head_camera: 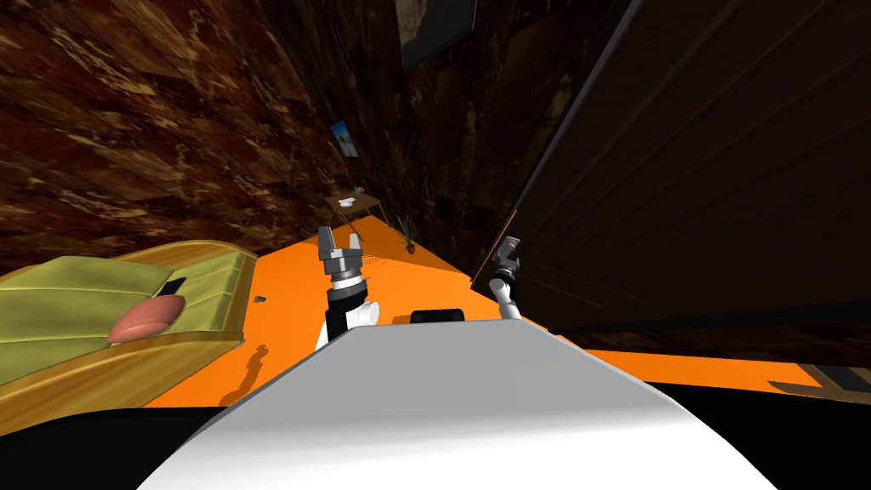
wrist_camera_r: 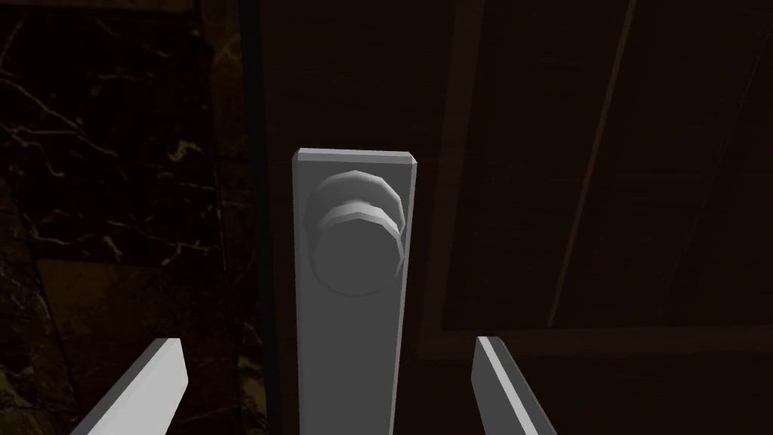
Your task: Pull the door open
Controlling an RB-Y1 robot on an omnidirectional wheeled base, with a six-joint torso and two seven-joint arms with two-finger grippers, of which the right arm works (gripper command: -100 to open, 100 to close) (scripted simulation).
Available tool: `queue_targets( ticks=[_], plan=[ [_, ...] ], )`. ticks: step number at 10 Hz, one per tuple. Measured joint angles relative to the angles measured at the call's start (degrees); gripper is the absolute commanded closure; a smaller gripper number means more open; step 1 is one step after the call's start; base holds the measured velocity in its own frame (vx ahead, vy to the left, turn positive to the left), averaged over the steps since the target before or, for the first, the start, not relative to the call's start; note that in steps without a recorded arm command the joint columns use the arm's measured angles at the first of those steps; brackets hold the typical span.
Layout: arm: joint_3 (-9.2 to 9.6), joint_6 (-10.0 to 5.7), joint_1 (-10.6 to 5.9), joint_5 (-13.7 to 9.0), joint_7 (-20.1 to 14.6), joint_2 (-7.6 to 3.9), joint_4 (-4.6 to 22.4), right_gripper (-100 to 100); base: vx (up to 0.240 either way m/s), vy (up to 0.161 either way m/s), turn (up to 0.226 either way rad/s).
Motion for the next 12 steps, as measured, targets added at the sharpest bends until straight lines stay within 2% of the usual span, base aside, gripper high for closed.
queue_targets(
  ticks=[1, 3, 5, 6, 7, 12],
  plan=[
    [0.02, -0.01, 0.0, -0.11, -0.24, 0.03, -0.01, -100, 0.097, -0.024, 0.049],
    [-0.31, -0.06, 0.69, -0.44, -1.89, -1.87, 0.5, -100, 0.209, -0.068, 0.078],
    [-0.49, -0.33, 0.93, -0.79, -4.65, -4.82, 2.24, -100, 0.212, -0.092, 0.056],
    [-1.08, 0.08, 1.51, -1.17, -5.07, -5.28, 1.58, -100, 0.08, -0.043, 0.015],
    [-1.18, 0.24, 1.56, -1.22, -5.06, -5.32, 1.45, 100, -0.003, 0.0, -0.031],
    [-1.08, 0.3, 1.71, -1.18, -5.02, -5.27, 1.83, 100, -0.018, 0.007, 0.002]
  ],
)
